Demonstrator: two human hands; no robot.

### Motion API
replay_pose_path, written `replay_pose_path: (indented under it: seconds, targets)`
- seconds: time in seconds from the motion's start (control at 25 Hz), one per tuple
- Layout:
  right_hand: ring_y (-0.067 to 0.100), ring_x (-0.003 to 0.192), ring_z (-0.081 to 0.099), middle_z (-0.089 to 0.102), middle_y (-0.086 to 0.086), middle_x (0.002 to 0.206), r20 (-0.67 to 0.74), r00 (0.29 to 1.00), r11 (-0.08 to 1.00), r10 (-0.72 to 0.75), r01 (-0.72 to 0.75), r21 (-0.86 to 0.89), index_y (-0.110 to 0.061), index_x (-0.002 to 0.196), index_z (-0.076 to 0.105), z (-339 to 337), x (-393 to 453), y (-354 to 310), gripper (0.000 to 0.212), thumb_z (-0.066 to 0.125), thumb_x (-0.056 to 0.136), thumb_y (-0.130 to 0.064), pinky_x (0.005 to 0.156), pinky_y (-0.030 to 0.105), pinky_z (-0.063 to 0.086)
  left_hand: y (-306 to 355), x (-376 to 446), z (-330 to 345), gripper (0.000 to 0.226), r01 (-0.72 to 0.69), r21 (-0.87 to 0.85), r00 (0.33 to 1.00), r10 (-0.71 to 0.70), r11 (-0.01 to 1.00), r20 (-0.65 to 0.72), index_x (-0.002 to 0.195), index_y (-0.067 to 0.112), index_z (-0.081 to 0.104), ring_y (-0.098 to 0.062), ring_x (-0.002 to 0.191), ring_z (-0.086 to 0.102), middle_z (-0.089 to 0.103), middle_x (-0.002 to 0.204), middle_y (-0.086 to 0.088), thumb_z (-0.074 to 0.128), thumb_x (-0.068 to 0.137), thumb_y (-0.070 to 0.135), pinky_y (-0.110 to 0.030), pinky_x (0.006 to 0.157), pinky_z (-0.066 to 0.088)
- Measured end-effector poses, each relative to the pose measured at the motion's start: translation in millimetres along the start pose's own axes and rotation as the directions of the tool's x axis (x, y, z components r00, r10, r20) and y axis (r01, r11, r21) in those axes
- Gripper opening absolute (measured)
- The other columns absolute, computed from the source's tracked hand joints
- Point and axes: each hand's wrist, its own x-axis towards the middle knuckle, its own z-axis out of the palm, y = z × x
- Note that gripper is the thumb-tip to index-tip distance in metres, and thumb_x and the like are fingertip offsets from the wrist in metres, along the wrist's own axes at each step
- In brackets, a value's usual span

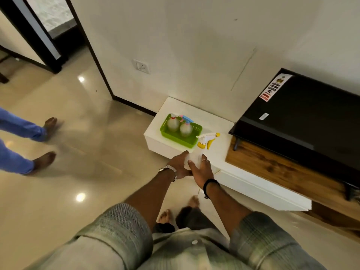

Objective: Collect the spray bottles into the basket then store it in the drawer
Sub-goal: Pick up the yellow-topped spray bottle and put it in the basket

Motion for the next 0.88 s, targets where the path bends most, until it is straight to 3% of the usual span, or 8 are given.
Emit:
replay_pose_path:
  seconds: [0.12,0.4,0.52,0.76,0.88]
  targets:
    - [0.029,0.144,0.038,0.035,0.01,0.157,0.013,1.0,0.999,0.025,-0.025,-0.027,-0.015,0.157,0.023,13.7,19.3,-7.4,0.077,0.058,0.095,-0.045,0.117,0.039,0.033,-9.5,7.3,-10.7,0.101,0.031,-0.033,0.999,-0.032,0.999,-0.025,0.152,0.018,0.029,-0.03,0.13,0.054,0.053,0.147,-0.007,0.084,0.071,0.041,-0.04,0.105,0.048]
    - [0.03,0.137,0.047,0.041,0.011,0.151,-0.052,0.998,0.998,-0.037,0.04,0.051,-0.016,0.153,0.032,55.3,90.9,-42.6,0.069,0.059,0.095,-0.044,0.114,0.043,0.041,-31.9,65.8,-57.5,0.095,0.054,-0.05,0.997,-0.056,0.997,-0.052,0.152,0.013,0.025,-0.03,0.136,0.049,0.048,0.149,-0.009,0.081,0.077,0.031,-0.043,0.11,0.045]
    - [0.029,0.138,0.045,0.043,0.012,0.152,-0.094,0.992,0.991,-0.084,0.092,0.093,-0.011,0.153,0.03,61.4,129.5,-55.3,0.069,0.056,0.097,-0.044,0.116,0.041,0.038,-31.4,100.6,-77.6,0.1,0.052,-0.06,0.997,-0.055,0.997,-0.045,0.156,0.017,0.02,-0.027,0.14,0.045,0.044,0.154,-0.007,0.081,0.078,0.031,-0.041,0.114,0.042]
    - [0.031,0.138,0.044,0.042,0.013,0.151,-0.079,0.996,0.995,-0.036,0.043,0.086,-0.012,0.15,0.033,65.6,199.3,-43.9,0.067,0.059,0.096,-0.042,0.114,0.036,0.036,-31.2,161.9,-96.0,0.1,0.082,-0.011,0.997,-0.082,0.997,0.01,0.158,0.012,0.017,-0.027,0.149,0.033,0.032,0.161,-0.01,0.078,0.08,0.028,-0.033,0.12,0.029]
    - [0.031,0.14,0.042,0.039,0.014,0.152,-0.079,0.997,0.999,-0.019,0.022,0.045,-0.013,0.152,0.033,59.3,229.0,-32.2,0.07,0.062,0.095,-0.04,0.116,0.043,0.037,-31.8,188.0,-92.0,0.099,0.063,0.007,0.997,-0.064,0.998,0.041,0.158,0.013,0.017,-0.026,0.15,0.031,0.029,0.163,-0.009,0.077,0.081,0.027,-0.03,0.12,0.026]
